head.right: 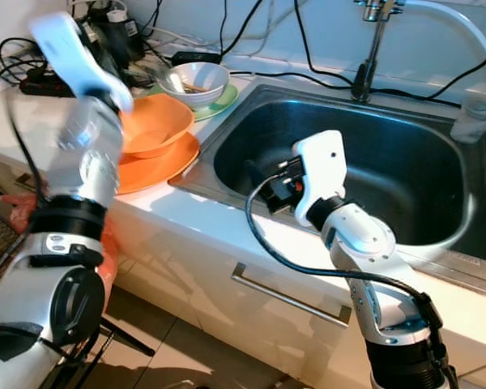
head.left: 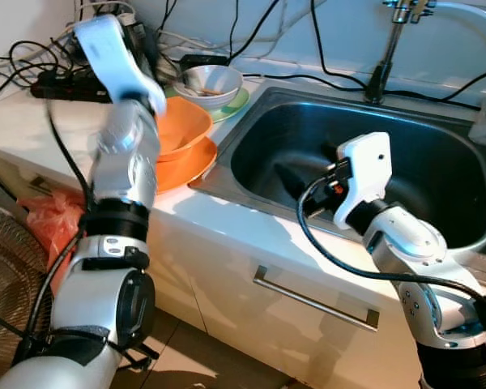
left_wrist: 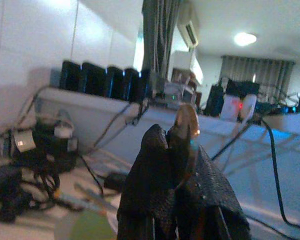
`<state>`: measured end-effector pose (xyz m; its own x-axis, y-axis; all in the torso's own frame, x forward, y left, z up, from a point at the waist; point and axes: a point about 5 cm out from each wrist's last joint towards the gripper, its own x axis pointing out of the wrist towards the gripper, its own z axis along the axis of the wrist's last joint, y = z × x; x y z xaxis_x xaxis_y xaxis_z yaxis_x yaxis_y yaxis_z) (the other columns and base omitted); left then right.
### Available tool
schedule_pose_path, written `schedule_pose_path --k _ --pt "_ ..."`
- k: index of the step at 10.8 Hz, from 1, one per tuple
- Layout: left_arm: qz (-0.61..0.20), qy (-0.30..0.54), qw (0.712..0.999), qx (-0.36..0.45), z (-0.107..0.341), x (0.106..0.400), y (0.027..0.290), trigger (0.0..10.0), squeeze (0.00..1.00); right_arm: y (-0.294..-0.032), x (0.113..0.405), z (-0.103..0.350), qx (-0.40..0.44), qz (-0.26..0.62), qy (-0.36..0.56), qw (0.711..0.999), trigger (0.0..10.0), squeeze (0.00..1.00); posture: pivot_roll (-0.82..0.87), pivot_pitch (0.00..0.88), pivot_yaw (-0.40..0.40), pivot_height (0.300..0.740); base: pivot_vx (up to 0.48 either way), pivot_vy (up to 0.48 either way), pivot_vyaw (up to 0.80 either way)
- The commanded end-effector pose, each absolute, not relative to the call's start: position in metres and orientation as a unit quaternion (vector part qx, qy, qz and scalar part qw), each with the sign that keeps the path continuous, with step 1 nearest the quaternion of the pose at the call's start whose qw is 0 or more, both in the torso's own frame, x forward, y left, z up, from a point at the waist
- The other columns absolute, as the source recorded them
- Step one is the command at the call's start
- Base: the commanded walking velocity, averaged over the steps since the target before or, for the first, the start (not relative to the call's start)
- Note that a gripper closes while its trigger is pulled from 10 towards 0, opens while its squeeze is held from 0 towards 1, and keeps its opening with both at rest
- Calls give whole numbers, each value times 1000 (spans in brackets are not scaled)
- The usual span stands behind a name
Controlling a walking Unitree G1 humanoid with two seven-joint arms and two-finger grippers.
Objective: Kitchen organization
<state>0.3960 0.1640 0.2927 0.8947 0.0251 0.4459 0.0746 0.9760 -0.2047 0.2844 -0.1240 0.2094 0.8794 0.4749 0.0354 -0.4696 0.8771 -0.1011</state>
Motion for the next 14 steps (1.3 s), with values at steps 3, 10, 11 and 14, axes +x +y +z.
schedule_pose_path --k 3,10,11,14 --pt "-50 -223 966 -120 294 396 149 0 0 -126 290 213 -62 215 -41 974 10000 0 -101 0 89 740 0 0 0" --pt "-127 -108 974 -156 231 394 99 0 0 -139 292 206 -68 161 -20 984 10000 0 -122 0 95 740 0 0 -415" --pt "-132 -98 974 -155 227 394 96 0 0 -139 292 206 -67 160 -20 985 10000 0 -121 0 95 740 0 0 0" --pt "-115 -29 982 -150 198 398 96 0 0 -137 290 205 -67 162 -17 984 10000 0 -128 0 91 740 0 0 0"
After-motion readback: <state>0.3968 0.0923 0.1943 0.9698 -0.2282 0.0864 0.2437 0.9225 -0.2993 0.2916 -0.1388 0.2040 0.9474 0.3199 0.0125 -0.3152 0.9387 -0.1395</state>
